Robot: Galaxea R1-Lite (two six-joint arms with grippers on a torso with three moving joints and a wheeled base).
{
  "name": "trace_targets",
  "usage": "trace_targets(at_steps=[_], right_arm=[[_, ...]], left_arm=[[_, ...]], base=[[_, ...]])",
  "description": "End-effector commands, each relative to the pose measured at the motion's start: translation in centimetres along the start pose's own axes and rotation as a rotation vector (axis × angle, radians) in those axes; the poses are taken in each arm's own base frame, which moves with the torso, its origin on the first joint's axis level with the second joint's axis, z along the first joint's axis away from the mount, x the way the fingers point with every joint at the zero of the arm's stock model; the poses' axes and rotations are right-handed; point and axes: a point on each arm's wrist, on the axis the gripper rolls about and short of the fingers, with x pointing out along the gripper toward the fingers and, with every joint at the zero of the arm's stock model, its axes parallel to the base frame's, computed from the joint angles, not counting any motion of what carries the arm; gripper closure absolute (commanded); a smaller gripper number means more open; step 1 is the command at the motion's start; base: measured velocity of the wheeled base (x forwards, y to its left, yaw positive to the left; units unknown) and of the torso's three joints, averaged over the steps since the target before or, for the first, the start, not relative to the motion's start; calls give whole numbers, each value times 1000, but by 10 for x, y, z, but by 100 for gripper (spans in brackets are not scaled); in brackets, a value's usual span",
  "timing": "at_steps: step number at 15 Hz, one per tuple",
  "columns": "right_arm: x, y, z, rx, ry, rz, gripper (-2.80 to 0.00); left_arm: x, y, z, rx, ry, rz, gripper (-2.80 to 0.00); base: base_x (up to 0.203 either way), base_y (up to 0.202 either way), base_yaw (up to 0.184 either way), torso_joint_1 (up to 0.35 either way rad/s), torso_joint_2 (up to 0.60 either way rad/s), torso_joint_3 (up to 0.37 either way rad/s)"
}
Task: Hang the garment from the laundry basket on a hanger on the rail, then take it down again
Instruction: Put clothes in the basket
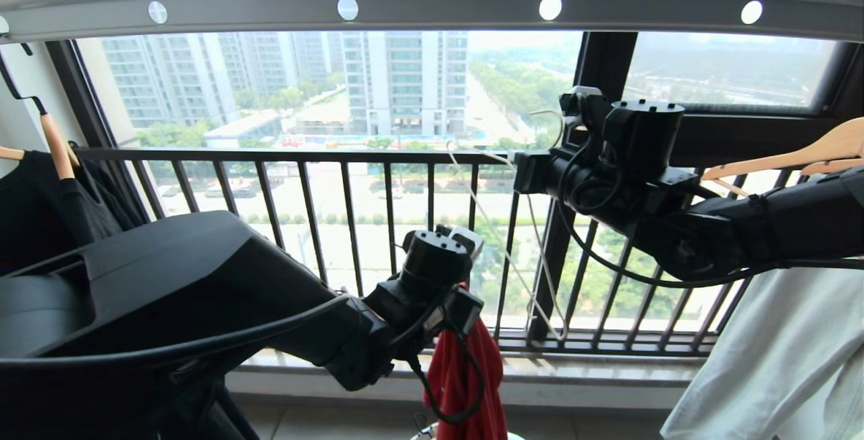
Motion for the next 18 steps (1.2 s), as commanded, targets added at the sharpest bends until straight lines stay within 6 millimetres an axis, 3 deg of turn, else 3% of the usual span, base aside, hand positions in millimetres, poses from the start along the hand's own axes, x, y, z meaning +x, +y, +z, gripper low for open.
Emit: trace_targets(at_steps=[1, 3, 10, 18], right_arm=[[-2, -5, 7, -7, -23, -13, 0], [-6, -8, 14, -10, -39, -20, 0], [-11, -9, 21, -12, -55, -23, 0], [-11, -10, 21, -27, -53, -25, 0]], left_arm=[[27, 6, -38, 98, 75, 25, 0], [41, 11, -47, 130, 1, 56, 0], [54, 2, -81, 199, 73, 36, 0], [63, -3, -90, 207, 89, 33, 0]], base=[[0, 0, 0, 0, 0, 0], [0, 0, 0, 0, 0, 0], [0, 0, 0, 0, 0, 0], [0, 0, 0, 0, 0, 0]])
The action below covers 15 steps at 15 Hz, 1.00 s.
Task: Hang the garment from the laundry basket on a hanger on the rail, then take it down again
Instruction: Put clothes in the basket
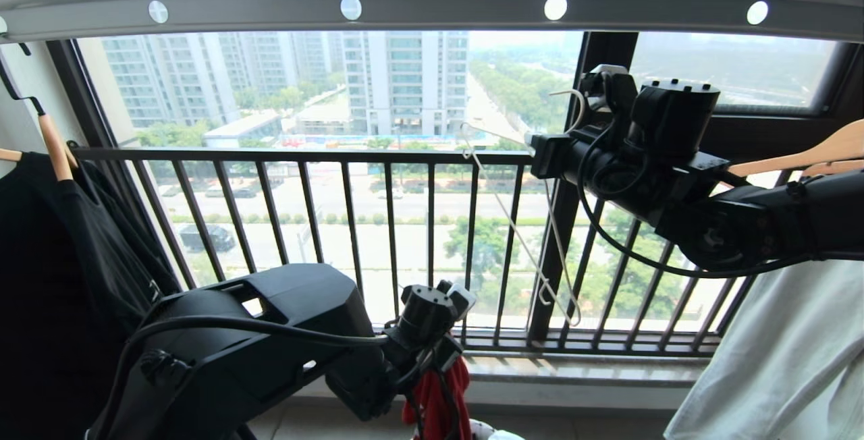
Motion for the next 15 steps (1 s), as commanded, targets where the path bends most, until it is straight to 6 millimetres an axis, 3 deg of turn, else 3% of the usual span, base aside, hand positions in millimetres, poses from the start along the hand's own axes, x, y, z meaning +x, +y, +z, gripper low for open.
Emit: trace_targets(at_steps=[1, 2, 3, 15], right_arm=[[0, 0, 0, 1, -4, 0, 0], [0, 0, 0, 1, -2, 0, 0], [0, 1, 0, 1, -2, 2, 0], [-2, 0, 2, -9, -6, 1, 0]], left_arm=[[1, -1, -2, 3, 2, 2, 0], [2, 0, -3, 2, 4, 3, 0], [2, 0, -3, 2, 4, 3, -280], [-5, 2, -4, 40, 46, -9, -280]], base=[[0, 0, 0, 0, 0, 0], [0, 0, 0, 0, 0, 0], [0, 0, 0, 0, 0, 0], [0, 0, 0, 0, 0, 0]])
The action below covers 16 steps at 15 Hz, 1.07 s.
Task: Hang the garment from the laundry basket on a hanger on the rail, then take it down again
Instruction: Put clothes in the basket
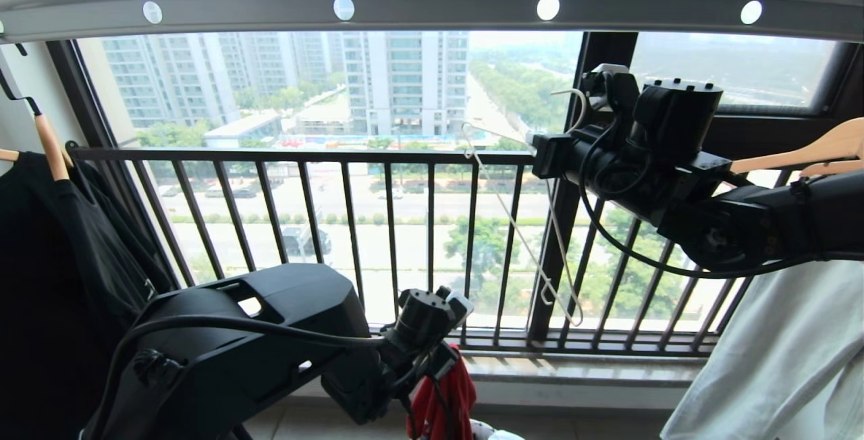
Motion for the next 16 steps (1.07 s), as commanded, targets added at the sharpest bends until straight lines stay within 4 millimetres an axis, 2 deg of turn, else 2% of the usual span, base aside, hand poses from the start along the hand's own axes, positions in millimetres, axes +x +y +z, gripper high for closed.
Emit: trace_targets(at_steps=[1, 6, 16], right_arm=[[0, 0, 0, -5, -5, 0, 0], [0, 0, 0, -5, -5, 0, 0], [0, 0, 0, -7, -3, 0, 0]], left_arm=[[1, 4, 1, 2, 46, -10, -280], [7, 10, 4, -50, 170, -35, -280], [7, 19, 35, -292, 395, -87, -280]], base=[[0, 0, 0, 0, 0, 0], [0, 0, 0, 0, 0, 0], [0, 0, 0, 0, 0, 0]])
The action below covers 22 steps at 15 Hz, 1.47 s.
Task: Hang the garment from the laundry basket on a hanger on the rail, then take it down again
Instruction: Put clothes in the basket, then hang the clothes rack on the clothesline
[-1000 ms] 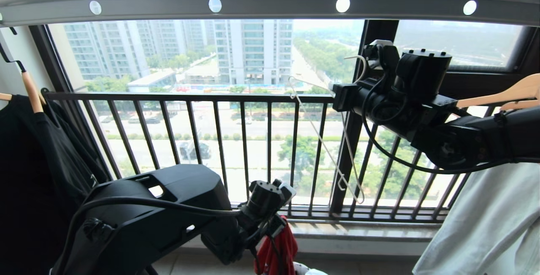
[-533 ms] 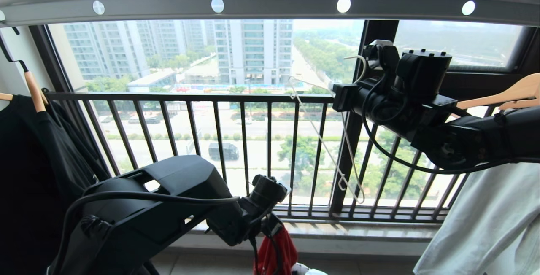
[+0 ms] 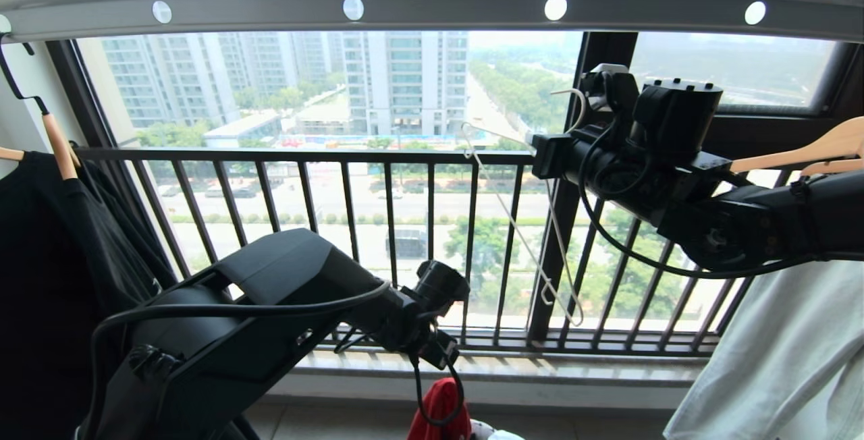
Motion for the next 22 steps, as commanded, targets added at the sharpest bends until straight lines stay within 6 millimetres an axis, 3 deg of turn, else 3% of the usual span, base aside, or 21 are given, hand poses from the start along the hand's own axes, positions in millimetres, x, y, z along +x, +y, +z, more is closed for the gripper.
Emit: trace_targets(at_steps=[1, 7, 8, 14, 17, 20, 22], right_arm=[[0, 0, 0, -6, -3, 0, 0], [0, -1, 0, -5, -5, -4, 0], [0, 0, 0, -6, -5, -2, 0], [1, -1, -3, -6, 5, -3, 0], [-1, -1, -8, -6, 21, -3, 0], [-10, -1, -16, -9, 57, -8, 0], [-23, 0, -6, -16, 40, -8, 0]], left_arm=[[-3, 0, 6, -11, 26, -17, -280], [-14, 1, 12, -61, 61, -60, -280], [-14, 1, 12, -62, 61, -60, 0], [-26, 3, 18, -79, 36, -64, 0], [-81, 15, 41, -105, -70, -73, 0], [-160, 35, 57, -142, -188, -82, 0], [-211, 48, 59, -171, -259, -81, 0]], base=[[0, 0, 0, 0, 0, 0], [0, 0, 0, 0, 0, 0], [0, 0, 0, 0, 0, 0], [0, 0, 0, 0, 0, 0], [0, 0, 0, 0, 0, 0], [0, 0, 0, 0, 0, 0], [0, 0, 0, 0, 0, 0]])
